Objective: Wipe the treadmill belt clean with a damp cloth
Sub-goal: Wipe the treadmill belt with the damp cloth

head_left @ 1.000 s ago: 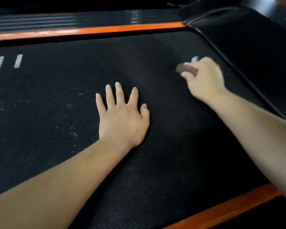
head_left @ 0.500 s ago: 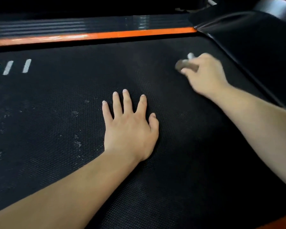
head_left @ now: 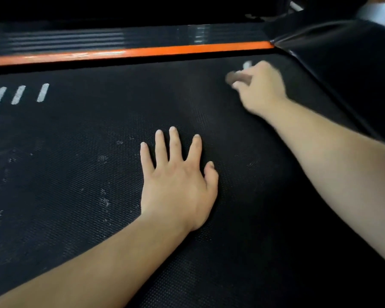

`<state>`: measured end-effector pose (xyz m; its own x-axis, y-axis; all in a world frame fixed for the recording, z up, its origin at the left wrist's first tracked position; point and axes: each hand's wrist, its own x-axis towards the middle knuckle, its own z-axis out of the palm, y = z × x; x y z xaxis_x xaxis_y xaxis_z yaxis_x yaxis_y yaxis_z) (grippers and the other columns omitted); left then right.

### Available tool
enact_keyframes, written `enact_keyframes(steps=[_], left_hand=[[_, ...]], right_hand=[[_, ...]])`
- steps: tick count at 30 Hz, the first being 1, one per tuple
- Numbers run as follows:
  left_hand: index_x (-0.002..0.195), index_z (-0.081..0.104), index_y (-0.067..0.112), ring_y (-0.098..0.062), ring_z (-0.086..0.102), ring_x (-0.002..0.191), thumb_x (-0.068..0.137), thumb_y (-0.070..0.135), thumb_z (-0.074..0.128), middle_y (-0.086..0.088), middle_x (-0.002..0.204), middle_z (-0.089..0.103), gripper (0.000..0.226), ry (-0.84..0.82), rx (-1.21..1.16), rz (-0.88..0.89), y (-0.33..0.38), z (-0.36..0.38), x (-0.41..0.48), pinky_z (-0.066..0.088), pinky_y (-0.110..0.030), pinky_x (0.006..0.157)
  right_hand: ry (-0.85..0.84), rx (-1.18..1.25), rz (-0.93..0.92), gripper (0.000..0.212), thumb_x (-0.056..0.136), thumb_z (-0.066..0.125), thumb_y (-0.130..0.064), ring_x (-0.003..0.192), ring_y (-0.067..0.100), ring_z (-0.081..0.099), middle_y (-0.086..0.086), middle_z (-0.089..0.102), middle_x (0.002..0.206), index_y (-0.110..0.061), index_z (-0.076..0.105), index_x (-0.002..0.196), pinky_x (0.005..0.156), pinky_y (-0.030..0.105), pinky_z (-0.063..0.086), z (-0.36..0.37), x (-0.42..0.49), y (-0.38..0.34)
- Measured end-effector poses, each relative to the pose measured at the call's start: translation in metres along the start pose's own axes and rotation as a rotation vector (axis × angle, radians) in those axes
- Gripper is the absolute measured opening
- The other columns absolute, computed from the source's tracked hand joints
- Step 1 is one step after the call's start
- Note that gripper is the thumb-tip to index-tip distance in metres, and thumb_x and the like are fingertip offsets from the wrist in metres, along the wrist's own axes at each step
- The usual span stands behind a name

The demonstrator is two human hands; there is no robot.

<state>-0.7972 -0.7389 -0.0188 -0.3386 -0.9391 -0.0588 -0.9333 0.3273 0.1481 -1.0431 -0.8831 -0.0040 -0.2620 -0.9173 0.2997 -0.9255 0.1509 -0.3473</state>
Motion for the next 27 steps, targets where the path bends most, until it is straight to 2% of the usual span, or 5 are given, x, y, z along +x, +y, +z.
enact_keyframes(steps=[8,13,18,23,27], left_hand=[[0.164,0.000,0.031,-0.035,-0.019,0.157,0.099,0.057,0.002,-0.014,0.172,-0.009,0.070,0.042,-0.021,0.019,0.000,0.000,-0.001,-0.008,-0.058,0.126],[0.165,0.015,0.029,-0.037,-0.009,0.158,0.101,0.057,0.009,-0.016,0.172,0.004,0.070,0.075,-0.040,0.016,0.000,0.004,-0.002,-0.002,-0.061,0.126],[0.165,0.010,0.030,-0.035,-0.016,0.158,0.100,0.058,0.007,-0.015,0.172,-0.003,0.071,0.089,-0.057,0.029,-0.001,0.004,0.000,-0.006,-0.060,0.125],[0.163,0.024,0.027,-0.039,0.000,0.159,0.102,0.056,0.015,-0.018,0.171,0.013,0.068,0.102,-0.045,0.015,-0.003,0.006,0.000,0.006,-0.063,0.125],[0.160,0.034,0.024,-0.040,0.010,0.158,0.103,0.055,0.022,-0.019,0.168,0.023,0.066,0.120,-0.040,0.014,-0.003,0.011,0.000,0.011,-0.064,0.125]], right_hand=[[0.106,0.024,0.334,0.034,0.086,0.068,-0.045,0.113,0.032,0.064,0.008,0.069,0.118,-0.028,0.072,0.115,0.099,0.036,0.050,-0.003,0.058,0.023],[-0.074,0.030,-0.066,0.036,0.092,0.064,-0.045,0.113,0.035,0.057,0.009,0.063,0.116,-0.030,0.070,0.124,0.096,0.041,0.047,0.015,0.045,0.003],[0.026,-0.027,0.294,0.041,0.086,0.069,-0.047,0.117,0.035,0.061,0.013,0.069,0.121,-0.020,0.071,0.117,0.103,0.041,0.049,-0.009,0.088,0.035],[-0.061,-0.095,-0.038,0.036,0.091,0.065,-0.045,0.117,0.036,0.057,0.009,0.065,0.121,-0.028,0.070,0.122,0.101,0.047,0.046,0.003,0.064,0.037],[0.055,-0.240,0.316,0.034,0.094,0.063,-0.045,0.120,0.039,0.053,0.015,0.063,0.124,-0.023,0.070,0.118,0.102,0.045,0.045,-0.019,0.087,0.059]])
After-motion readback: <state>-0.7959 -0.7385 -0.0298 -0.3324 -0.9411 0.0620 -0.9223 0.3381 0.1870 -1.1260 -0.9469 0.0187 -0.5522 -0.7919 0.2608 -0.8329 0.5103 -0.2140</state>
